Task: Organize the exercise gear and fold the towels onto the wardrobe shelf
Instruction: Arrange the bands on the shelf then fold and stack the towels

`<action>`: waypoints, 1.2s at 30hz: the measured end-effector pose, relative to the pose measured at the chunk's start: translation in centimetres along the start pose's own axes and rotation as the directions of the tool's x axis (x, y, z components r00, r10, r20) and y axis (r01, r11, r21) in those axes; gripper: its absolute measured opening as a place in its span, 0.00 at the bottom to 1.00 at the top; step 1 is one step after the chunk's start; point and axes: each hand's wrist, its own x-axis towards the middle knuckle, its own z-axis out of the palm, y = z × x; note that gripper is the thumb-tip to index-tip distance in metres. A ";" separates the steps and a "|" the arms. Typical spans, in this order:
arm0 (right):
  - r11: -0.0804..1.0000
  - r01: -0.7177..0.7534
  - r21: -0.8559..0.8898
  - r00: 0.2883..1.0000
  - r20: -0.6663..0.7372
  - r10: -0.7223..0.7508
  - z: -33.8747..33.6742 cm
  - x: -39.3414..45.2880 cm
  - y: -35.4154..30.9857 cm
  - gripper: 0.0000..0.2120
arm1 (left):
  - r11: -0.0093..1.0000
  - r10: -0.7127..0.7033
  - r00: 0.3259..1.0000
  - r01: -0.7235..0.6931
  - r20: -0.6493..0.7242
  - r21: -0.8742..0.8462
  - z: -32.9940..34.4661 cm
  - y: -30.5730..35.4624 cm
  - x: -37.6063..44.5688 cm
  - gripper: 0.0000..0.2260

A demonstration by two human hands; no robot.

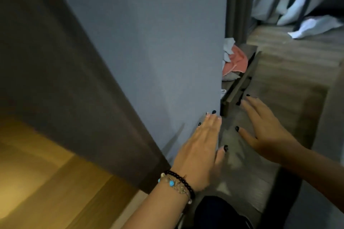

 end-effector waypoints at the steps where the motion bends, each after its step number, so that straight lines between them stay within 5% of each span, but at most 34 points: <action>1: 1.000 0.008 -0.002 1.000 0.013 -0.008 -0.6 0.5 0.1 0.38 | 1.000 -0.016 0.999 0.016 0.033 0.000 -0.6 0.3 0.9 0.31; 7: 0.996 -0.056 -0.073 0.986 0.150 0.066 -8.0 3.1 0.6 0.37 | 0.984 -0.179 0.973 0.180 0.148 0.007 -4.6 3.4 5.0 0.36; 18: 0.980 0.016 -0.199 0.924 0.376 0.062 -18.5 9.5 5.6 0.33 | 0.975 -0.200 0.973 0.209 0.115 -0.072 -10.7 7.9 16.2 0.32; 30: 0.990 0.003 -0.138 0.935 0.352 0.047 -23.9 19.9 9.9 0.31 | 0.910 -0.353 0.927 0.371 0.124 -0.185 -10.3 9.3 26.6 0.33; 36: 0.994 0.030 -0.105 0.927 0.376 0.012 -23.7 25.8 12.2 0.31 | 0.848 -0.491 0.871 0.480 0.007 -0.224 -8.3 7.4 32.2 0.32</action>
